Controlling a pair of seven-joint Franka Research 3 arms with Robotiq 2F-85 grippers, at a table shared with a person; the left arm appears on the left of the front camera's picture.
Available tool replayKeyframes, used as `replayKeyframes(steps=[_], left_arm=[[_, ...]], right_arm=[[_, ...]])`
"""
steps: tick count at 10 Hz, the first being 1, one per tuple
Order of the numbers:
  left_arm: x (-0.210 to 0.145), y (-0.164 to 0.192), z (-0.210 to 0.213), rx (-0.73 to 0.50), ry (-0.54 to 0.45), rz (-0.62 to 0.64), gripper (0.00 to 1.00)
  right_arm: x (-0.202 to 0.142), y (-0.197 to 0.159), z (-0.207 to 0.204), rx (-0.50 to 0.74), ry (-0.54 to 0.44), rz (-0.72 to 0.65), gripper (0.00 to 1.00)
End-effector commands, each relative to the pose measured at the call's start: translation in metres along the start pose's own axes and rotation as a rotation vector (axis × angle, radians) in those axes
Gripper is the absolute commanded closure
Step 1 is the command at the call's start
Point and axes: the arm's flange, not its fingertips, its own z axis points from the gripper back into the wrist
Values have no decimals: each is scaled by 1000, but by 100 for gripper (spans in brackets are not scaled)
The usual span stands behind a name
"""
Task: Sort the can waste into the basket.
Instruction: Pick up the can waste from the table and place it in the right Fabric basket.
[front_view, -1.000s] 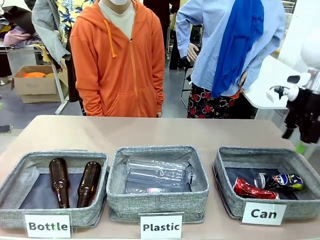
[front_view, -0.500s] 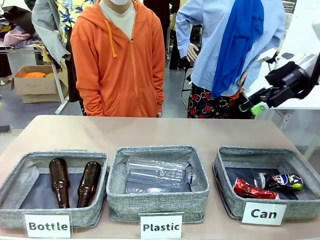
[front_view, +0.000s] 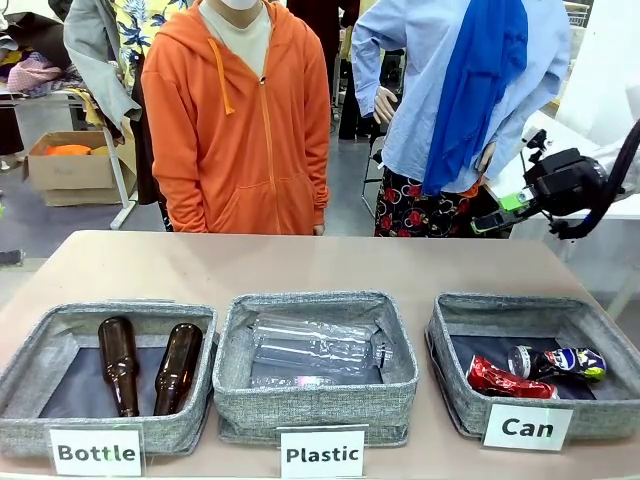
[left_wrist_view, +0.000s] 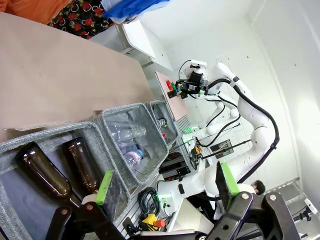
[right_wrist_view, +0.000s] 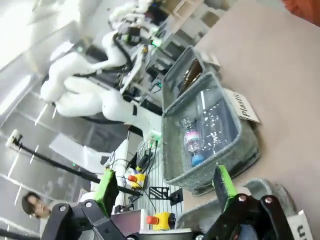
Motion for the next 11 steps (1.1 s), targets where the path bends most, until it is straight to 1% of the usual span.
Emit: replayKeyframes(steps=[1, 2, 3, 11], left_arm=[[-1, -3, 2, -6, 8, 8, 0], [-1, -3, 2, -6, 8, 8, 0], [-1, -3, 2, -6, 8, 8, 0], [-1, -3, 2, -6, 8, 8, 0]], right_arm=[[-5, 31, -2, -101, -84, -15, 0], [-5, 34, -4, -77, -46, 28, 0], [-4, 7, 8, -45, -30, -12, 0], [-4, 7, 8, -45, -30, -12, 0]])
